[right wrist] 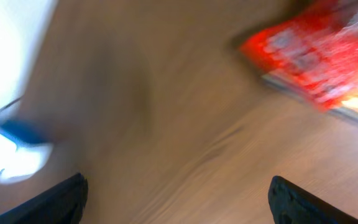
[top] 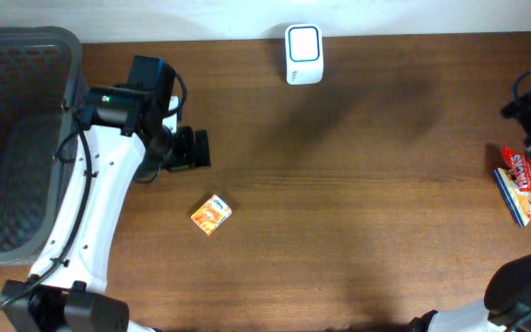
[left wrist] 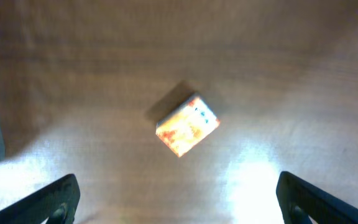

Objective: Scan the item barcode
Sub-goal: 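Grasp the orange Kleenex pack with the left gripper and lift it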

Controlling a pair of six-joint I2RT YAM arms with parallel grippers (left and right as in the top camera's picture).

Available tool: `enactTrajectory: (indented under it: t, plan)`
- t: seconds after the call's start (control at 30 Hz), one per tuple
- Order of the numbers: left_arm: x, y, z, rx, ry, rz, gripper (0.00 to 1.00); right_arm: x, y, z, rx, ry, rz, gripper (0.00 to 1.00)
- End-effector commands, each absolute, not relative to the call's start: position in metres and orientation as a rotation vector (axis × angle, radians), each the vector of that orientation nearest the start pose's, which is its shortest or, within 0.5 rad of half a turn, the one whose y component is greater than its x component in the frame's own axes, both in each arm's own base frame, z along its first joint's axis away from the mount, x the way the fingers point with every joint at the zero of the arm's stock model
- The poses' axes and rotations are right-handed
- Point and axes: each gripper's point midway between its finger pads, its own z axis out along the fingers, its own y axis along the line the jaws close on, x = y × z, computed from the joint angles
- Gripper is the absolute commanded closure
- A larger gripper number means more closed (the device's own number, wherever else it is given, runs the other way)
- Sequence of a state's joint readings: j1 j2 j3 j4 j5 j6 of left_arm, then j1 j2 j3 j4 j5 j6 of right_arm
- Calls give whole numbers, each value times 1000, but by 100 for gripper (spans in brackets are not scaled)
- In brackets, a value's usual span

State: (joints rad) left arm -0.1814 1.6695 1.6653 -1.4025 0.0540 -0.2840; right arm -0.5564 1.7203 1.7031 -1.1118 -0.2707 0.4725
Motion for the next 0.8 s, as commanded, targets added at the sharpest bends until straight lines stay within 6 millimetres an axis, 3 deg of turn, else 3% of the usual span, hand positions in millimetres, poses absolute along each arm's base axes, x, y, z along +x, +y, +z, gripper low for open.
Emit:
enactTrajectory:
  t: [0.0, 0.03, 0.1, 0.13, 0.23, 0.3, 0.4, 0.47, 0.57, 0.63, 0.77]
  plan:
    - [302, -66, 156, -146, 3118, -110, 16, 391, -108, 226, 1089, 2407, 725, 7]
    - [289, -68, 134, -148, 3174, -123, 27, 394, -96, 226, 1052, 2430, 735, 7]
    - [277, -77, 98, -144, 3218, -193, 37, 399, -73, 226, 984, 2468, 753, 6]
    - [273, -80, 72, -145, 3212, -234, 43, 403, -61, 227, 942, 2483, 756, 6]
    - [276, -81, 36, -255, 3148, -253, 50, 406, -46, 223, 892, 2521, 711, 6]
    - [279, -82, 18, -320, 3106, -267, 62, 404, -36, 222, 871, 2548, 717, 6]
    - [278, -90, 8, -373, 3082, -344, 75, 400, -32, 220, 877, 2570, 721, 5]
    - [288, -115, 12, -383, 3031, -541, 76, 398, -31, 219, 884, 2580, 723, 5]
    - [301, -144, 16, -386, 2964, -643, 73, 394, -30, 217, 855, 2603, 716, 5]
    - [309, -183, 19, -250, 2904, -740, 72, 387, -28, 215, 833, 2635, 713, 5]
    - [320, -264, 36, 40, 2709, -926, 56, 377, -25, 211, 827, 2683, 715, 5]
